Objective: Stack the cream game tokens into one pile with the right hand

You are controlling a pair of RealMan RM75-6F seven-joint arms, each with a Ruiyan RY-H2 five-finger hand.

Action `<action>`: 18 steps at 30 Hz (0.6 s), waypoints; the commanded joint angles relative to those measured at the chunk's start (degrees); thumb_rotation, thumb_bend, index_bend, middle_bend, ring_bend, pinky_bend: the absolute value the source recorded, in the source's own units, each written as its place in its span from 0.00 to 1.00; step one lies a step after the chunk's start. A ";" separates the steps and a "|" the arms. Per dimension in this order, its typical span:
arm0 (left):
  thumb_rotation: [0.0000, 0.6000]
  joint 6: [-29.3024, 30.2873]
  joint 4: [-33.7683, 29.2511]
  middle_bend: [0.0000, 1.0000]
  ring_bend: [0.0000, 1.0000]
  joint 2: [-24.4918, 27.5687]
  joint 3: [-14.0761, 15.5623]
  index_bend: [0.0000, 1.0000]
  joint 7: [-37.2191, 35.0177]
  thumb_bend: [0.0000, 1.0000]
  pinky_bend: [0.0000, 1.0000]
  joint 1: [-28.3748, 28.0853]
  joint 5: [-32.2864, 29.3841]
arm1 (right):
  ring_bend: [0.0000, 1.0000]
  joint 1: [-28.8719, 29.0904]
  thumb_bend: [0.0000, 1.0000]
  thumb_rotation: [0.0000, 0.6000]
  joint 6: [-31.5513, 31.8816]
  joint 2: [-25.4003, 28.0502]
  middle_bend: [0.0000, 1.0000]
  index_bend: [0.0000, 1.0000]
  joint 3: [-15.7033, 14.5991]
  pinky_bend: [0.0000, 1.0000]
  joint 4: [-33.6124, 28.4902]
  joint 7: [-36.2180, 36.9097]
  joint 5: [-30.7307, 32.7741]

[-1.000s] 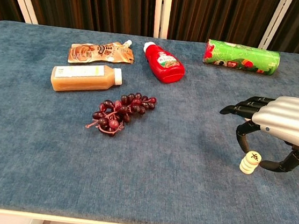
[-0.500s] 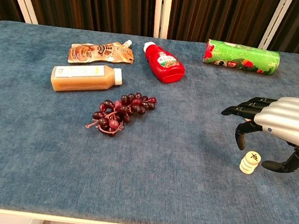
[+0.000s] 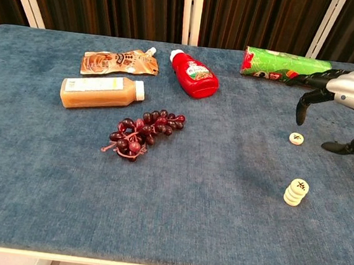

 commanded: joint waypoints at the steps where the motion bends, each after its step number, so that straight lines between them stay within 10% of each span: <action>1: 1.00 0.19 0.03 0.00 0.00 0.00 0.00 0.00 0.08 0.11 0.00 0.00 0.18 | 0.00 0.16 0.24 1.00 1.37 -6.95 0.03 0.35 1.90 0.00 11.65 -2.50 3.52; 18: 1.00 -0.62 -0.15 0.00 0.00 0.27 -0.20 0.00 0.31 0.11 0.00 -0.19 -0.85 | 0.00 0.65 0.22 1.00 -0.72 -17.85 0.04 0.34 3.44 0.00 23.13 -2.18 7.68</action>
